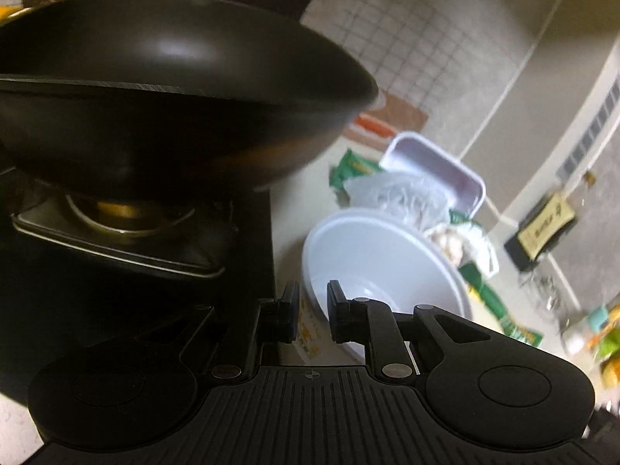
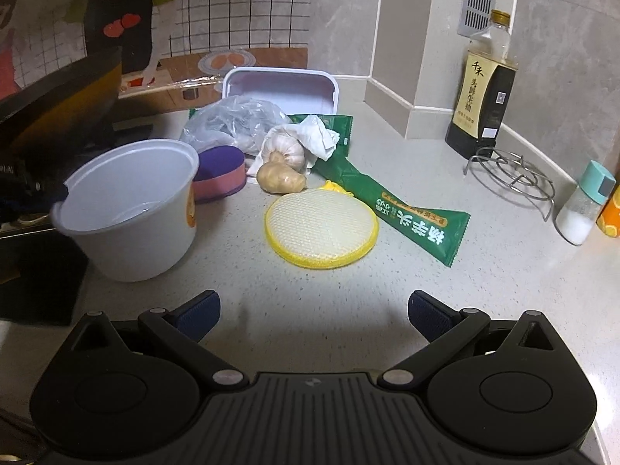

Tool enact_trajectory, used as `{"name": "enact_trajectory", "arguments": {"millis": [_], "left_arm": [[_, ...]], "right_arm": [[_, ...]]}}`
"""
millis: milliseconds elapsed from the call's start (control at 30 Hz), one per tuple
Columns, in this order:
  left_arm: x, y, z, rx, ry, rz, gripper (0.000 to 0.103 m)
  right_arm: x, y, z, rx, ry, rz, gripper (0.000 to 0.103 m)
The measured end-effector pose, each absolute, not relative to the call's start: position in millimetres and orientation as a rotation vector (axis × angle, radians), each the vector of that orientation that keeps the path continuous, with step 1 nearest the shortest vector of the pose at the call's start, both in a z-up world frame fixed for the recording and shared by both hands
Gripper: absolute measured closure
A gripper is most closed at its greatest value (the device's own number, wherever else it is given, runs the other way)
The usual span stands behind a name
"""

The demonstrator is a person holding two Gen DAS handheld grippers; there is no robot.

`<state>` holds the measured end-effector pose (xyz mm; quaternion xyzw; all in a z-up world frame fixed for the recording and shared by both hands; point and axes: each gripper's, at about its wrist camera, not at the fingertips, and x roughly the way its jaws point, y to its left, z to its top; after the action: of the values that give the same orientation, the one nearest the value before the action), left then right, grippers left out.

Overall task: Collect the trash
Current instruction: 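Move the left gripper to the white paper cup while the right gripper approaches the ginger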

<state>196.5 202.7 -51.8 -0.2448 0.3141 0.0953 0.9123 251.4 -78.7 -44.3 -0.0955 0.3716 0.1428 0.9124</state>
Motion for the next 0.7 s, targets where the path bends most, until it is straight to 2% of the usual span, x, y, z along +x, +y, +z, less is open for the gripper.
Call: {"name": "enact_trajectory", "arguments": {"millis": [267, 367, 500, 567, 633, 700], "left_arm": [[197.2, 205.1, -66.2, -0.526, 0.625, 0.077, 0.081], [192.2, 209.6, -68.8, -0.556, 0.632, 0.028, 0.088], [186.0, 214.4, -68.7, -0.559, 0.641, 0.008, 0.088], [183.7, 218.7, -68.4, -0.558, 0.649, 0.012, 0.088], [182.4, 224.4, -69.6, -0.576, 0.659, 0.013, 0.088], [181.8, 229.4, -71.2, -0.595, 0.667, 0.018, 0.088]], "right_arm": [[312.2, -53.9, -40.9, -0.233, 0.733, 0.276, 0.000], [348.8, -49.2, -40.8, -0.167, 0.751, 0.289, 0.000], [394.3, -40.5, -56.7, -0.100, 0.827, 0.319, 0.000], [409.0, -36.7, -65.3, -0.084, 0.855, 0.307, 0.008], [417.9, -31.7, -72.2, -0.097, 0.874, 0.309, 0.025], [419.2, -28.1, -74.9, -0.098, 0.875, 0.337, 0.029]]}}
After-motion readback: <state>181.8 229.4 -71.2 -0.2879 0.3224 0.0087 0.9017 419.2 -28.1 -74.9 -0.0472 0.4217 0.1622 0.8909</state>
